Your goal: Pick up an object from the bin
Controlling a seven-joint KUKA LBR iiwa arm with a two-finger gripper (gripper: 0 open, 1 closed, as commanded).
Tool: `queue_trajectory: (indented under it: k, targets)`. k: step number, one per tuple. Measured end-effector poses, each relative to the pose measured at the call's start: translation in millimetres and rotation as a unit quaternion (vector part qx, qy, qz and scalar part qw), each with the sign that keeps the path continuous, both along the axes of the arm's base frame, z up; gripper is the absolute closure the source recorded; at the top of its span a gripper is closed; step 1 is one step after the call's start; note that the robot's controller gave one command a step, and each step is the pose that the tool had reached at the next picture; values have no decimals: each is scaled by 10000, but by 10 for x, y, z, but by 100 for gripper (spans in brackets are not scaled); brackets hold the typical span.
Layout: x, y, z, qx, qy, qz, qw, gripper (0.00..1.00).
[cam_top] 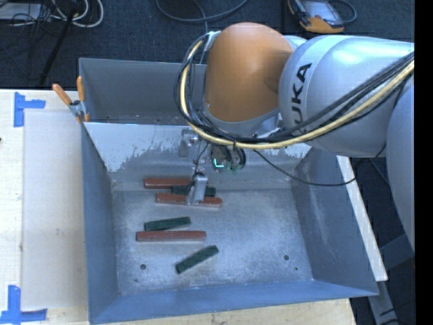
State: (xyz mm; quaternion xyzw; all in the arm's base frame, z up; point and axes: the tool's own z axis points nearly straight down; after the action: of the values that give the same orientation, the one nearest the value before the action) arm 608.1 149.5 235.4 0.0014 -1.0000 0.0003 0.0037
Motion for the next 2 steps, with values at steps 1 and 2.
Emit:
queue_trajectory:
  k: [1,2]
  targets:
    - [16,-8,44,4,-38,-15,10000,0]
    - [-242,-15,-639,7,-49,-35,10000,0]
